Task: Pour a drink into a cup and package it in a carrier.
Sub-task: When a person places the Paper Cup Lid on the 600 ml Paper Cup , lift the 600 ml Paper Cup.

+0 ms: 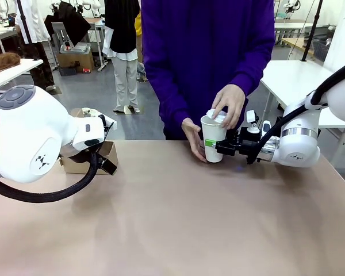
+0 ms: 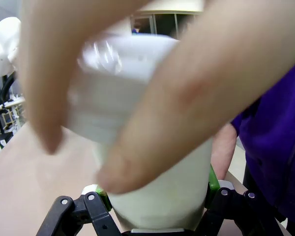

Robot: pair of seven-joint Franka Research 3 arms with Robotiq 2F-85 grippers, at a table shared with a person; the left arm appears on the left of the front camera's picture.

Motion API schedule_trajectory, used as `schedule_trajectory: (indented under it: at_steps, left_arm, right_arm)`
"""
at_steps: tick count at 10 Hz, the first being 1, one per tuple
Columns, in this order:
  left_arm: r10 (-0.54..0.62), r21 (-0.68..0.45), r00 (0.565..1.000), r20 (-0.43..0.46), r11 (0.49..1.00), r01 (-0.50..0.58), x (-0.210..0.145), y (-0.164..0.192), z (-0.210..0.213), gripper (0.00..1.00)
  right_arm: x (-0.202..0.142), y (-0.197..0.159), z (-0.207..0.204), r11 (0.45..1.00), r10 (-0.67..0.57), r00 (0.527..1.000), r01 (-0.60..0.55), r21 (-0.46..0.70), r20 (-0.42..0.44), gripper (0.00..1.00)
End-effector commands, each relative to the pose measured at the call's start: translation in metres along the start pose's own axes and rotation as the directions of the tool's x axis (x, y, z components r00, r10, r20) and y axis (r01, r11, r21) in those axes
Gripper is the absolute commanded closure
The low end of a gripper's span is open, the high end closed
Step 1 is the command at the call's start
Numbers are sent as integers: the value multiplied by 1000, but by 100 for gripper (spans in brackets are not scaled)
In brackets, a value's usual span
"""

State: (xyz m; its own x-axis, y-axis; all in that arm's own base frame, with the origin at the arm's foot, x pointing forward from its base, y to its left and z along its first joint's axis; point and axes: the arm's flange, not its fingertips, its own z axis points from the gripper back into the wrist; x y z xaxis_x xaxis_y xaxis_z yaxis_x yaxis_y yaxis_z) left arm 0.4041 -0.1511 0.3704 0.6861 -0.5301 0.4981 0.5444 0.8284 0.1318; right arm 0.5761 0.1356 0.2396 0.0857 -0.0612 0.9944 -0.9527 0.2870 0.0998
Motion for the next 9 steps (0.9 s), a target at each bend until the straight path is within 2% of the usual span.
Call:
schedule_trajectory:
  at_steps: [1, 9]
  left_arm:
    - [0, -1, 1000, 1, 1000, 0, 0, 0, 0, 0]
    - [0, -1, 1000, 1, 1000, 0, 0, 0, 0, 0]
  right_arm:
    - [3, 1, -2, 1000, 6, 1000, -6, 2, -2, 19]
    - [3, 1, -2, 1000, 6, 1000, -6, 2, -2, 19]
